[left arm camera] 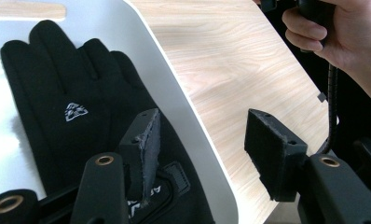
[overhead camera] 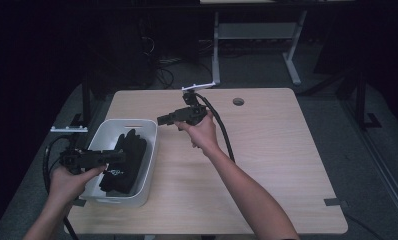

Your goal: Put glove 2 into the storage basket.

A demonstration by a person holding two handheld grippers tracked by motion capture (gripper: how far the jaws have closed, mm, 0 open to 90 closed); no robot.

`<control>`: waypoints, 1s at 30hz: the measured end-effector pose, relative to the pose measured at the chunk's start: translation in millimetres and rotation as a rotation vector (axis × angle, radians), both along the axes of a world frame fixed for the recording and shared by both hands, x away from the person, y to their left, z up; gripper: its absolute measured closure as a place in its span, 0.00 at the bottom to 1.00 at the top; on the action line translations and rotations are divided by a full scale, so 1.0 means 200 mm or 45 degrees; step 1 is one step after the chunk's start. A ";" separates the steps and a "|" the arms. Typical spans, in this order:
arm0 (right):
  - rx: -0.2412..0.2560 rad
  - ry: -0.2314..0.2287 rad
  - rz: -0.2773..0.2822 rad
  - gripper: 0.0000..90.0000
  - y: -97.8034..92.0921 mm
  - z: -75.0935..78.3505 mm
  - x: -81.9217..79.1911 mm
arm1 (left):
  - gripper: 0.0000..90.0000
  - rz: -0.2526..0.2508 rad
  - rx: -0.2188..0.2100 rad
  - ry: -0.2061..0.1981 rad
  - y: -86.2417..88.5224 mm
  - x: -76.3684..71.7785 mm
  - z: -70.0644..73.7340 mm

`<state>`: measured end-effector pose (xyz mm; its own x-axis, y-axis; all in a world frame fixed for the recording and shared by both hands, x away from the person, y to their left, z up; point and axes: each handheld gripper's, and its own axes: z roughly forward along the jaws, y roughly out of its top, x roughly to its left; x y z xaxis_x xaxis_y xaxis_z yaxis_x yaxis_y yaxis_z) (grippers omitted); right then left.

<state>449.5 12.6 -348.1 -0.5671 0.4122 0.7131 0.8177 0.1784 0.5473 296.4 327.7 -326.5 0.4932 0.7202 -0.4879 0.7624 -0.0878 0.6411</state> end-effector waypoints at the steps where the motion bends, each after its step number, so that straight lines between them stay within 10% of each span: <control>1: 0.002 0.004 -0.003 0.52 -0.01 0.00 0.00 | 0.48 -0.007 0.003 -0.001 -0.01 0.00 0.00; 30: 0.046 0.005 -0.087 0.49 -0.26 0.03 -0.01 | 0.46 -0.100 0.011 -0.011 -0.21 0.07 0.04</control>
<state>447.0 -38.6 -342.4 -0.5357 0.4234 0.7306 0.8296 0.1023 0.5489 310.1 286.6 -319.3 0.5525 0.6835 -0.4770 0.7473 -0.1527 0.6467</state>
